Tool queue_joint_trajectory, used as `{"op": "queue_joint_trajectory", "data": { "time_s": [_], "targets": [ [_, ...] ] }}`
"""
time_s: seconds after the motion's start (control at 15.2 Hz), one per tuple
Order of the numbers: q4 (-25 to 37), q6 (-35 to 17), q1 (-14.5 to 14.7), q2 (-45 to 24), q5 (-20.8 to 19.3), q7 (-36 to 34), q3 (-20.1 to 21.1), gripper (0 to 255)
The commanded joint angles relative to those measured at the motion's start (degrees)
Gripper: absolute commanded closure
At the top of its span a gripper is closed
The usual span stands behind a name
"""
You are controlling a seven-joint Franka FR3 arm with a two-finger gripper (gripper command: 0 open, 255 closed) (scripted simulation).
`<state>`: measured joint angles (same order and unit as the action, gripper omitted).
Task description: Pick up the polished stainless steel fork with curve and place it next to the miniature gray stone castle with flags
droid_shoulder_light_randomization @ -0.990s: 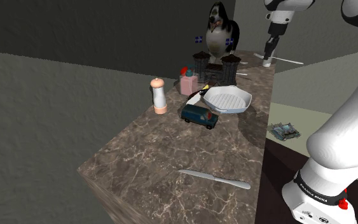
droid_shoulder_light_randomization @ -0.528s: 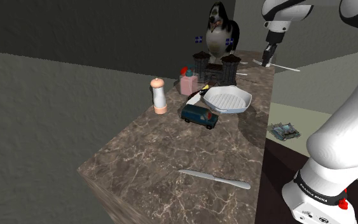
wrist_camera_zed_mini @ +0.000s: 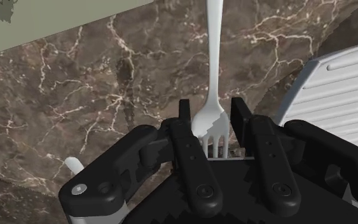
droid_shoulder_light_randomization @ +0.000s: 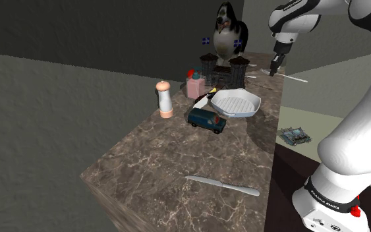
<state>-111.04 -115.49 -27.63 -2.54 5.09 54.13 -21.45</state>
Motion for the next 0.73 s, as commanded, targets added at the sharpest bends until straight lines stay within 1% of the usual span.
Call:
{"op": "queue_joint_trajectory", "data": {
  "time_s": [0.0,0.66],
  "targets": [
    [-1.4,-1.7,0.1,-0.3,0.2,0.0,0.1,255],
    [-6.0,-8.8,-0.1,-3.1,1.8,1.5,0.2,255]
  ]
}}
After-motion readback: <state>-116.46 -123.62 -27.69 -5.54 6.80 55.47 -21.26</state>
